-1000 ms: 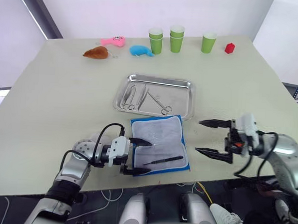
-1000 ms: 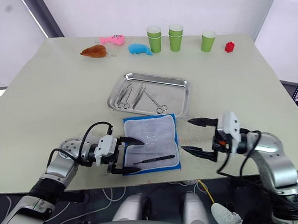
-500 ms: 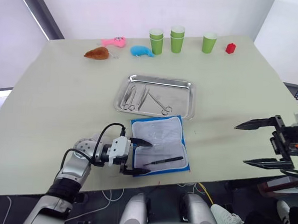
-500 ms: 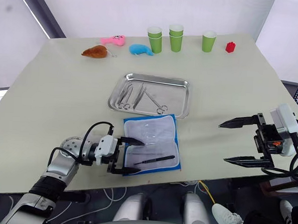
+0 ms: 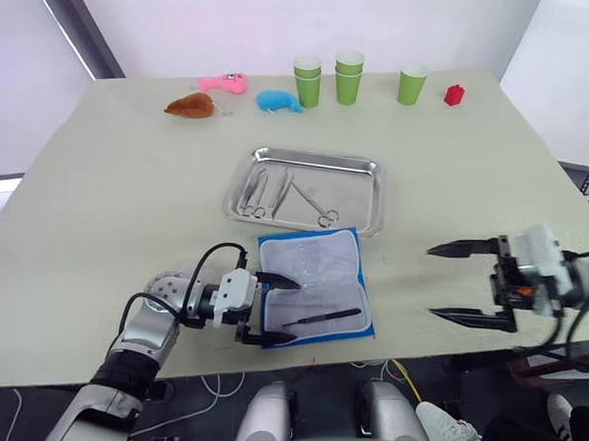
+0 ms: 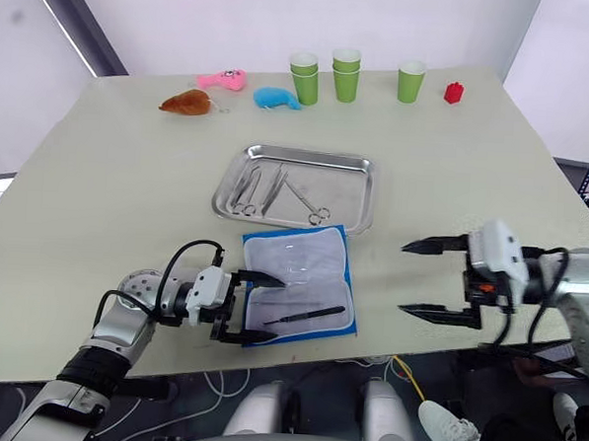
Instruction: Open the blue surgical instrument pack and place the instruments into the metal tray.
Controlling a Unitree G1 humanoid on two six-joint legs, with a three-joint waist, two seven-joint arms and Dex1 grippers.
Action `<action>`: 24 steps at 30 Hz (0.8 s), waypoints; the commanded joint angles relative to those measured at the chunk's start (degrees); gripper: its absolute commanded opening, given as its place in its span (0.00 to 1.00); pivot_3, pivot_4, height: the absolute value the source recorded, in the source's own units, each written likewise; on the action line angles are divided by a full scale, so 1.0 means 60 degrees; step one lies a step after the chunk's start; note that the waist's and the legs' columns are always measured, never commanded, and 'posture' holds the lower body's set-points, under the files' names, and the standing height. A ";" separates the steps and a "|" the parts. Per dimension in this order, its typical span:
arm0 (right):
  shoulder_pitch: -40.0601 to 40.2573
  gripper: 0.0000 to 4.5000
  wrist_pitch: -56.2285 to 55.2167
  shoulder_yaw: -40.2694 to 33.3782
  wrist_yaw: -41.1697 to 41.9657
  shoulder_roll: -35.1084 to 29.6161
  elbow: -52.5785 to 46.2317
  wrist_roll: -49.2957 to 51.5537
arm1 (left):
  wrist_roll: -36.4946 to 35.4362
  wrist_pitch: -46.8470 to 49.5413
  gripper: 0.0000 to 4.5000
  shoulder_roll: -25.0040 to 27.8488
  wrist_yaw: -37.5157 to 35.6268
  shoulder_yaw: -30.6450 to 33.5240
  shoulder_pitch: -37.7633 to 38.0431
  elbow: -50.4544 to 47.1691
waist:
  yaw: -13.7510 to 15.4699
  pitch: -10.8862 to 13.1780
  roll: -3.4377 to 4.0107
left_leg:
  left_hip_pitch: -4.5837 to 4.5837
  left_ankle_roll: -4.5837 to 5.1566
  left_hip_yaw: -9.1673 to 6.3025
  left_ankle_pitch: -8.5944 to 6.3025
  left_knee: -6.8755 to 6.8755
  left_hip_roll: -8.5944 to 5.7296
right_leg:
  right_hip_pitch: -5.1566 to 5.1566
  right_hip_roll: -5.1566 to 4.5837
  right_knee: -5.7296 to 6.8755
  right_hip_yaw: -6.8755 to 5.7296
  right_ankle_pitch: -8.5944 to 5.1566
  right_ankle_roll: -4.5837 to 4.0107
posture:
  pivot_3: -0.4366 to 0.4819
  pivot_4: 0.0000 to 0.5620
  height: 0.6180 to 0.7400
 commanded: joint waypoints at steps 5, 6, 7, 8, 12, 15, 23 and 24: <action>-0.0930 0.97 -0.0336 0.1978 -0.1331 0.0980 0.0253 -0.1947 | 0.0800 0.0302 1.00 0.0236 -0.0134 -0.0549 0.0268 0.0902 | 0.0030 -0.0018 0.0018 | -0.0003 0.0000 -0.0002 0.0000 0.0000 0.0001 | -0.0001 0.0003 0.0000 -0.0001 0.0000 -0.0001 | 0.48 0.27 1.00; -0.1037 0.97 -0.0366 0.2200 -0.1382 0.1137 0.0381 -0.2085 | 0.0806 0.0290 1.00 0.0243 -0.0147 -0.0561 0.0252 0.0909 | 0.0033 -0.0018 0.0018 | -0.0005 0.0000 0.0001 0.0000 0.0001 0.0000 | -0.0001 0.0001 0.0000 0.0000 0.0000 -0.0001 | 0.48 0.27 1.00; -0.1119 0.97 -0.0385 0.2361 -0.1436 0.1280 0.0474 -0.2186 | 0.0806 0.0286 1.00 0.0249 -0.0154 -0.0571 0.0243 0.0912 | 0.0032 -0.0019 0.0015 | -0.0005 0.0000 0.0001 0.0000 0.0002 -0.0001 | -0.0001 0.0000 0.0000 0.0000 0.0000 -0.0001 | 0.48 0.27 1.00; -0.1203 0.97 -0.0460 0.2546 -0.1489 0.1443 0.0583 -0.2313 | 0.0806 0.0288 1.00 0.0252 -0.0158 -0.0579 0.0239 0.0908 | 0.0030 -0.0019 0.0014 | -0.0004 0.0000 0.0003 0.0000 0.0002 -0.0001 | 0.0000 0.0001 0.0000 0.0001 0.0000 -0.0001 | 0.48 0.27 1.00; -0.1536 0.97 -0.0599 0.3145 -0.1757 0.2048 0.1021 -0.2829 | 0.0797 0.0290 1.00 0.0266 -0.0160 -0.0569 0.0245 0.0910 | 0.0026 -0.0021 0.0015 | -0.0003 0.0001 0.0000 0.0001 0.0003 0.0000 | 0.0000 0.0003 0.0003 0.0000 0.0001 -0.0002 | 0.48 0.27 1.00; -0.1793 0.97 -0.0634 0.3585 -0.1950 0.2437 0.1456 -0.3254 | 0.0807 0.0297 1.00 0.0271 -0.0152 -0.0576 0.0266 0.0898 | 0.0018 -0.0022 0.0015 | -0.0002 0.0001 0.0003 0.0001 0.0003 0.0000 | 0.0000 0.0004 0.0003 0.0002 0.0002 -0.0003 | 0.48 0.27 1.00; -0.2295 0.97 -0.0922 0.4517 -0.2030 0.3000 0.2494 -0.4248 | 0.0801 0.0353 1.00 0.0275 -0.0121 -0.0574 0.0274 0.0824 | 0.0021 -0.0025 0.0018 | 0.0000 0.0001 0.0003 0.0001 0.0006 0.0001 | 0.0000 0.0007 0.0008 0.0003 0.0009 -0.0015 | 0.48 0.27 1.00; -0.2321 0.97 -0.0956 0.4582 -0.2017 0.3032 0.2577 -0.4315 | 0.0799 0.0350 1.00 0.0282 -0.0120 -0.0569 0.0282 0.0821 | 0.0019 -0.0025 0.0017 | -0.0001 0.0001 0.0004 0.0001 0.0007 0.0000 | 0.0000 0.0007 0.0009 0.0004 0.0009 -0.0015 | 0.48 0.27 1.00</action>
